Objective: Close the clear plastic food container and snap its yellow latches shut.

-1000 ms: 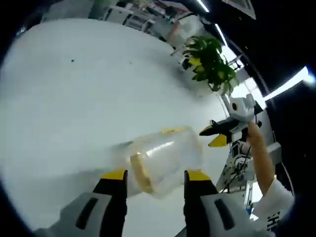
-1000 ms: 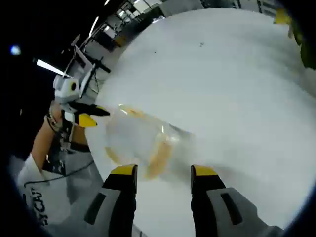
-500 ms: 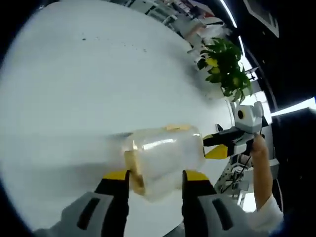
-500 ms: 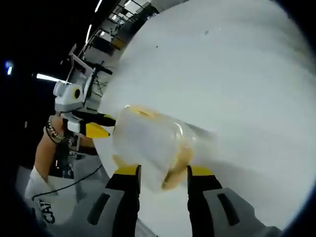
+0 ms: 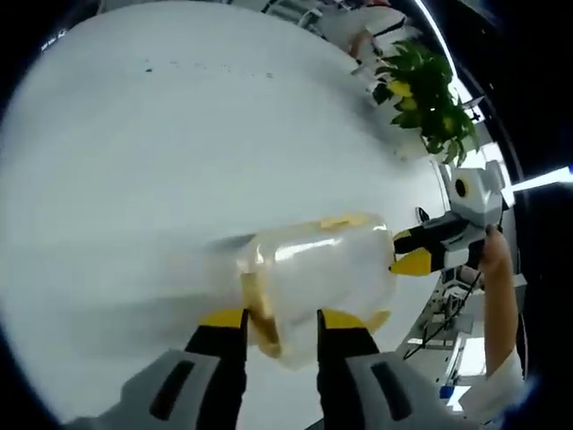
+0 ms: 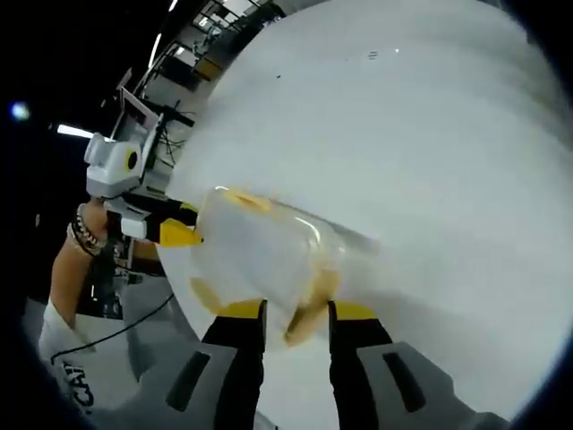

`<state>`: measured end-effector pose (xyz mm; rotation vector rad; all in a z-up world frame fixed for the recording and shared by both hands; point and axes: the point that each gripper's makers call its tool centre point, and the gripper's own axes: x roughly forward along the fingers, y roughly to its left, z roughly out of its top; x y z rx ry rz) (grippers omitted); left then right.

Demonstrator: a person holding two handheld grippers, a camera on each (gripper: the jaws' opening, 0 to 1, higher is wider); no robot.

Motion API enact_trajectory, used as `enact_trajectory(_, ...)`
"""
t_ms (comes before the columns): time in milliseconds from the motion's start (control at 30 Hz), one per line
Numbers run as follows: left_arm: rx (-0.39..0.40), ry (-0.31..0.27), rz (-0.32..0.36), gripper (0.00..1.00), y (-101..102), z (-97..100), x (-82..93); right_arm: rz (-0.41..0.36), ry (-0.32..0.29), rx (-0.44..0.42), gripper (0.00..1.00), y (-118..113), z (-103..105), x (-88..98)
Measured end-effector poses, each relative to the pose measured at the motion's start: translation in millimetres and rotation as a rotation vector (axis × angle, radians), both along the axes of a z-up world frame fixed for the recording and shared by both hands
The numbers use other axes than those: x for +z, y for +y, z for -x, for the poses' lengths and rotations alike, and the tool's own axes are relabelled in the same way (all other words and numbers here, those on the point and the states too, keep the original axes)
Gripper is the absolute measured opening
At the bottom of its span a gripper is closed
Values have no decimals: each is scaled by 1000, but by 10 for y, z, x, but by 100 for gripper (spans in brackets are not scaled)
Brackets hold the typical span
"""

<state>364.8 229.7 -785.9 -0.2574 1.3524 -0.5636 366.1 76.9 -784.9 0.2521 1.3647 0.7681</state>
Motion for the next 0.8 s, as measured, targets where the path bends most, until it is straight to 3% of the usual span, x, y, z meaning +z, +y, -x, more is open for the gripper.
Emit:
enact_trajectory(100,-17,8,7,23,3,-7,-8,3,-1,15,24,4,-5,-4)
enact_trajectory(233,15,26,41,22,7,-1,-12,-16,2,20,23,-1,8,-14)
enact_trajectory(367,8,39,29,21,-17,-6,-8,-22,-4,26,23,11,32,-6)
enact_trajectory(433,66,71,73,20,-84,1,-60,-47,9,64,22,61,87,-5)
enact_trajectory(467,34,56,57,20,-56,3,-76,-24,-2,19,23,59,28,-49)
enact_trajectory(500,16,46,54,20,-84,7,-85,-21,8,41,23,62,53,-46)
enact_trajectory(800,28,51,60,20,-131,14,-95,-21,13,45,23,117,41,-59)
